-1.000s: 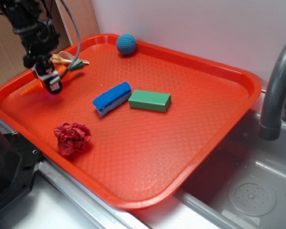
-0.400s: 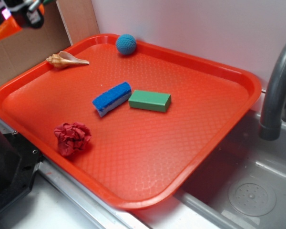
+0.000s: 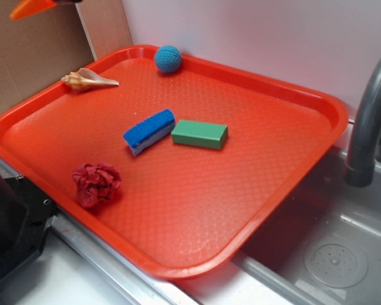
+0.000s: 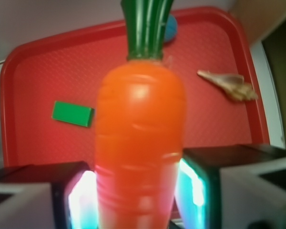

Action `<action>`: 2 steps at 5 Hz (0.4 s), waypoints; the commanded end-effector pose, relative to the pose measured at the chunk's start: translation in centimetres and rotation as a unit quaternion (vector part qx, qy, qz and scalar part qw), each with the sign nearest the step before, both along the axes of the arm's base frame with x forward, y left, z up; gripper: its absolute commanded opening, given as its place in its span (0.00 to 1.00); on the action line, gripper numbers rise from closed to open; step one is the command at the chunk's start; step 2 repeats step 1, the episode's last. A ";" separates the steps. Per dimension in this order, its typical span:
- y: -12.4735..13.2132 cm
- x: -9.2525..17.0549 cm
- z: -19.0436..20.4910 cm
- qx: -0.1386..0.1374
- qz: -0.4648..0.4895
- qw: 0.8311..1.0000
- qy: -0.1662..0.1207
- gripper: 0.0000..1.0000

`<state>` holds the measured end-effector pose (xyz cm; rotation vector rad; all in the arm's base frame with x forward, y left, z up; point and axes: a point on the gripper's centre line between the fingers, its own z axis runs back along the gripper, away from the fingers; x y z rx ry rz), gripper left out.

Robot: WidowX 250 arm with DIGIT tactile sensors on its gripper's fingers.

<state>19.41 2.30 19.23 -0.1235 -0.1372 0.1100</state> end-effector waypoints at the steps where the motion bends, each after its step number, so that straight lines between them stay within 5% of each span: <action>1: -0.1 0.5 0.6 0.027 -0.012 0.999 -0.024 0.00; 2: -0.1 0.5 0.6 0.027 -0.012 0.999 -0.024 0.00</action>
